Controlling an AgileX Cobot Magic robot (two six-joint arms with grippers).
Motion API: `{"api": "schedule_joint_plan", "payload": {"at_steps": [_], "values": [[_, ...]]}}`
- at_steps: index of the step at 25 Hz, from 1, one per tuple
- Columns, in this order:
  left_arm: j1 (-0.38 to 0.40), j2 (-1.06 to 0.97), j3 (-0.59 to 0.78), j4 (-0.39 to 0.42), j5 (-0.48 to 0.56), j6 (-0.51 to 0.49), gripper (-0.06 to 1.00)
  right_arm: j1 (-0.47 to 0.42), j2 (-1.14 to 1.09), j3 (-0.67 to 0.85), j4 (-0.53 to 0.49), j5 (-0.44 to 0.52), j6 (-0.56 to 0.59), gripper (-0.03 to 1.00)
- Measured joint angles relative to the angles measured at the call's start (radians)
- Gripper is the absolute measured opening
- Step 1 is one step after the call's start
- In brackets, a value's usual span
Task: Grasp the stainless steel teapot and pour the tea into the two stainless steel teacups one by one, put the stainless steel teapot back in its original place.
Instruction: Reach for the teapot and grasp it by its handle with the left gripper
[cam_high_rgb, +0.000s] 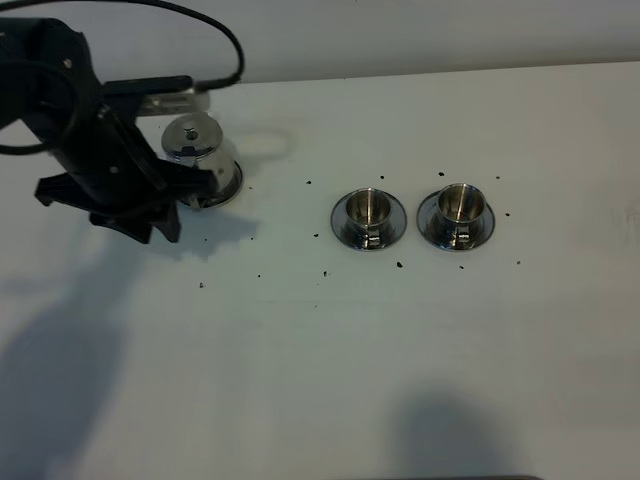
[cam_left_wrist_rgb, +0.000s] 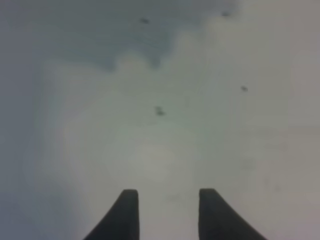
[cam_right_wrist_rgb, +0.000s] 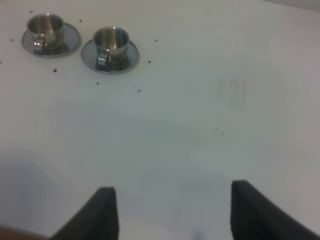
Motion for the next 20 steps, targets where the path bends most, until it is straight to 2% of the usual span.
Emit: {"api": "schedule_joint_plan", "payload": {"at_steps": [4,12,16,20], "values": [[0.034,0.045,-0.091,0.024,0.073,0.000,0.33,0.000,0.000,0.000,0.000,0.000,0.000,0.48],[0.034,0.193,-0.333,0.050,0.197,0.000,0.33,0.000,0.000,0.000,0.002,0.000,0.000,0.48],[0.034,0.275,-0.456,0.060,0.197,0.012,0.34,0.000,0.000,0.000,0.003,0.000,0.000,0.48],[0.034,0.328,-0.519,0.072,0.197,0.016,0.39,0.000,0.000,0.000,0.003,0.000,0.000,0.48]]}}
